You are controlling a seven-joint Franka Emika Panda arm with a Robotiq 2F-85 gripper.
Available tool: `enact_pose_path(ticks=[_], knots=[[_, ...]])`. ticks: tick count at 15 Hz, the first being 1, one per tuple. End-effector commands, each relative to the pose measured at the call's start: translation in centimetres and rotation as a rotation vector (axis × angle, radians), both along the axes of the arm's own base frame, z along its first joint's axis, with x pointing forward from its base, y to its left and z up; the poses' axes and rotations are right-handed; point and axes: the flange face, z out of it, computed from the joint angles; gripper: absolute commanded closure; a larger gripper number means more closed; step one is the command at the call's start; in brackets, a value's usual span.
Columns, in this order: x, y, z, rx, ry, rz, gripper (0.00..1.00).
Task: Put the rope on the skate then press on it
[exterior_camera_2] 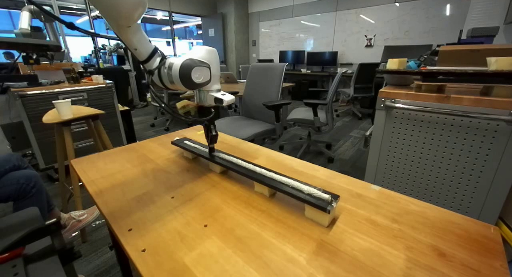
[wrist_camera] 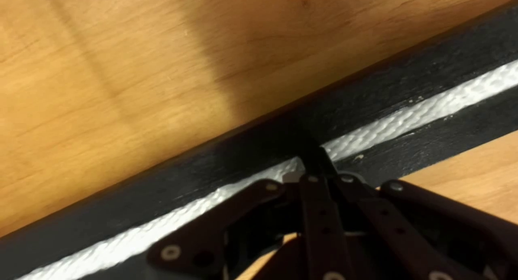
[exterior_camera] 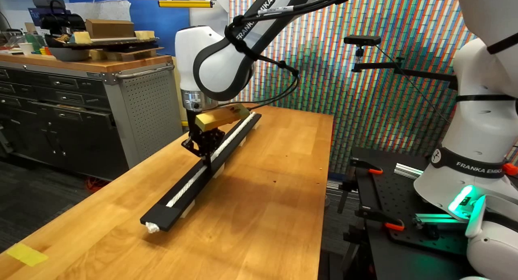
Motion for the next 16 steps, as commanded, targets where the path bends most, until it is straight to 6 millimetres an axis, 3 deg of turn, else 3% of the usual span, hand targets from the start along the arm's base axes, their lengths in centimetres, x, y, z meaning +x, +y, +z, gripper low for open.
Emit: enact_pose_path(ticks=[1,10,16], knots=[[0.2,-1.0,-1.2,0.007,0.021,0.008,1.00],[-1.3,-2.6,1.8,0.004,-0.090,-0.013,1.00],[-2.1,-4.2,2.0,0.001,-0.115,-0.025,1.00]])
